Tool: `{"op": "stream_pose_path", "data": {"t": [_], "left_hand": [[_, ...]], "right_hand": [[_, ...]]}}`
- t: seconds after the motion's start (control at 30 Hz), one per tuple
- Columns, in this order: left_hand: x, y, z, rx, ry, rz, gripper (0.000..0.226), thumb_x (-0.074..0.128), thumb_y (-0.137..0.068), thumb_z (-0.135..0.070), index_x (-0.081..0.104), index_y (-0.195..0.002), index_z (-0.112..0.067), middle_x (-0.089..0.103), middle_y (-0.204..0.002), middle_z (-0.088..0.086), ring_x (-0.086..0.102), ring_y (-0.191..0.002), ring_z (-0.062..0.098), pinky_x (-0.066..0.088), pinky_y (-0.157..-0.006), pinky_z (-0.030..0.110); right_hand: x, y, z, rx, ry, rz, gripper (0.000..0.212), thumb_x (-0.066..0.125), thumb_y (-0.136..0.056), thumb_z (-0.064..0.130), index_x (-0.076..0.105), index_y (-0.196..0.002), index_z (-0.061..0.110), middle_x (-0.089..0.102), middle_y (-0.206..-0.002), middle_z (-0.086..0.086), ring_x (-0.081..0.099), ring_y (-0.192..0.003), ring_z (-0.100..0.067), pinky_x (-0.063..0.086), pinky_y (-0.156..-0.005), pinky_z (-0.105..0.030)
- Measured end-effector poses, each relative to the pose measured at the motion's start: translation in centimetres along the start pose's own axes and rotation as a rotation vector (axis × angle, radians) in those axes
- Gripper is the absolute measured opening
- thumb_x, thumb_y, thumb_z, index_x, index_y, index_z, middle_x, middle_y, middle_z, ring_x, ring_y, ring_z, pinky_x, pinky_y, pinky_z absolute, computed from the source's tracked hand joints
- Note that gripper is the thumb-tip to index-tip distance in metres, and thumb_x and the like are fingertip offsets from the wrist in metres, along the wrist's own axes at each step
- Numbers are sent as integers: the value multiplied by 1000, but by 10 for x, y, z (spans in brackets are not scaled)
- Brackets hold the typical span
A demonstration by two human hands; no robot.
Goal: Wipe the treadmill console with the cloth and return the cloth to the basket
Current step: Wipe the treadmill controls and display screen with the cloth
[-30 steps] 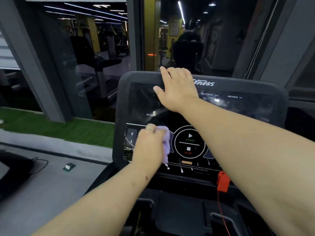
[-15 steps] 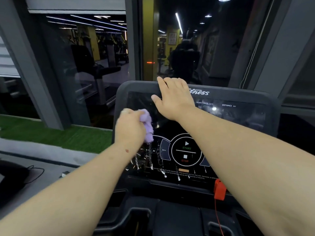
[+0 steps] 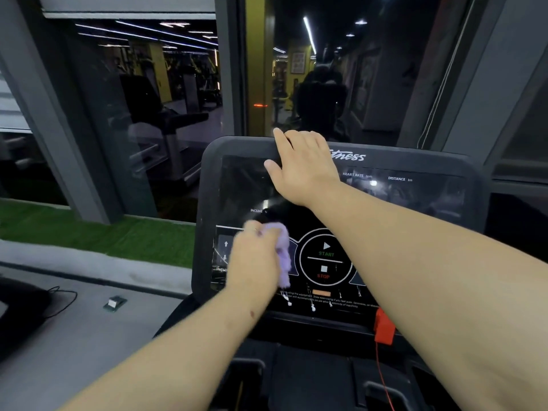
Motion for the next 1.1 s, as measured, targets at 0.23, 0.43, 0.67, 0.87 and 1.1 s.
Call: {"op": "stream_pose_path", "data": {"t": [0.23, 0.43, 0.67, 0.87, 1.1], "left_hand": [[-44, -53, -5, 9, -90, -195, 17, 55, -88, -16, 67, -99, -17, 71, -88, 11, 72, -75, 36, 56, -68, 38], [-4, -13, 10, 25, -16, 126, 13, 53, -80, -35, 50, -83, -23, 71, -80, 21, 66, -53, 47, 56, -53, 63], [-13, -26, 6, 58, -158, -20, 17, 47, -89, -29, 60, -95, -22, 72, -89, 21, 70, -70, 42, 56, -72, 49], [-44, -55, -19, 170, -241, -205, 52, 38, -76, -24, 71, -116, -17, 68, -116, 17, 67, -98, 35, 47, -77, 39], [19, 1, 42, 211, -507, 207, 13, 64, -85, -15, 65, -93, -25, 62, -107, 4, 56, -88, 30, 57, -69, 42]], "right_hand": [[0, 0, 0, 10, -19, 9, 68, 34, -99, 55, 34, -153, 14, 52, -137, -2, 46, -126, -26, 25, -118, -45], [1, 0, 1, 6, -10, -2, 68, 33, -98, 55, 34, -153, 14, 52, -137, -2, 46, -126, -26, 26, -117, -45], [1, -1, 0, 12, -15, 9, 69, 32, -98, 56, 35, -152, 14, 52, -136, -2, 46, -125, -26, 26, -116, -45], [0, -1, 1, 18, -20, 18, 69, 31, -98, 56, 34, -153, 14, 51, -138, -3, 46, -125, -27, 27, -115, -45], [-2, 0, 1, 20, -16, 17, 68, 31, -98, 57, 36, -152, 15, 53, -138, -2, 47, -126, -27, 28, -116, -46]]}}
Point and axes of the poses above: each hand's wrist, its own y-axis away from the middle knuckle, its own x-axis out of the palm, z = x × y, the point moved 3 cm from there along -y, towards the middle knuckle
